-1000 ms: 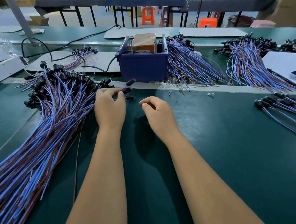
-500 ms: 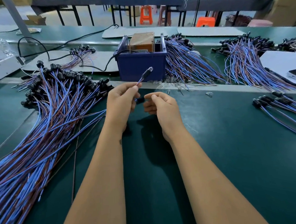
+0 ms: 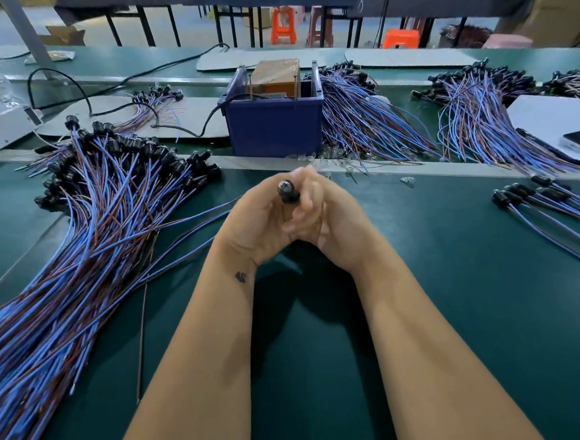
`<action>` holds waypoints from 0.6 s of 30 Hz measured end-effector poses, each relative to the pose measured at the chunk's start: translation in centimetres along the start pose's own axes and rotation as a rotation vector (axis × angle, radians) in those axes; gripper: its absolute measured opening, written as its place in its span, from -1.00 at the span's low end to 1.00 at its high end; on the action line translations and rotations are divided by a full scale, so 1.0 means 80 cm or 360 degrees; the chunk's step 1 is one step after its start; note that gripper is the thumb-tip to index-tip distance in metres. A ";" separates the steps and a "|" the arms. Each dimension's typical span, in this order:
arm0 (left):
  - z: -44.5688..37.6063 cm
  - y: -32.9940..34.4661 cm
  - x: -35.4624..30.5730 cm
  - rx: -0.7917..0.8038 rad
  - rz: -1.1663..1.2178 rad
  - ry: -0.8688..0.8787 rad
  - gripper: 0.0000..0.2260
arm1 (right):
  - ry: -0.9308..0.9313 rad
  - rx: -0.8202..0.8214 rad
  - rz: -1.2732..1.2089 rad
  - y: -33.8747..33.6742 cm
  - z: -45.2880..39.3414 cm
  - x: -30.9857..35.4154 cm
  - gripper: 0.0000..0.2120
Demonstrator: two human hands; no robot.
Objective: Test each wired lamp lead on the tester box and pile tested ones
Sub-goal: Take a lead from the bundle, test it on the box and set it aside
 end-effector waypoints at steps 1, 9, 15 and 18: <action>0.000 0.007 0.004 0.0083 -0.0071 -0.0046 -0.71 | -0.0020 -0.0089 -0.0038 -0.005 -0.001 0.002 -0.46; 0.014 0.014 0.043 0.0265 -0.0428 -0.0554 -0.74 | -0.0386 -0.0431 -0.0241 -0.038 0.002 0.030 -0.84; 0.023 -0.031 0.042 0.0039 -0.0500 -0.0643 -0.64 | -0.0440 -0.0417 -0.0411 -0.044 0.004 0.035 -0.85; 0.024 -0.078 0.030 -0.0509 -0.0516 -0.0582 -0.63 | -0.0413 -0.0385 -0.0478 -0.048 0.006 0.037 -0.84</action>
Point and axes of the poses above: each hand's wrist, its own z-axis away from the middle knuckle, its own y-axis out of the palm, x = y × z, the point moved 9 cm from there along -z, towards the middle knuckle, and after that the axes turned 9 degrees about -z, right-handed, at the moved point
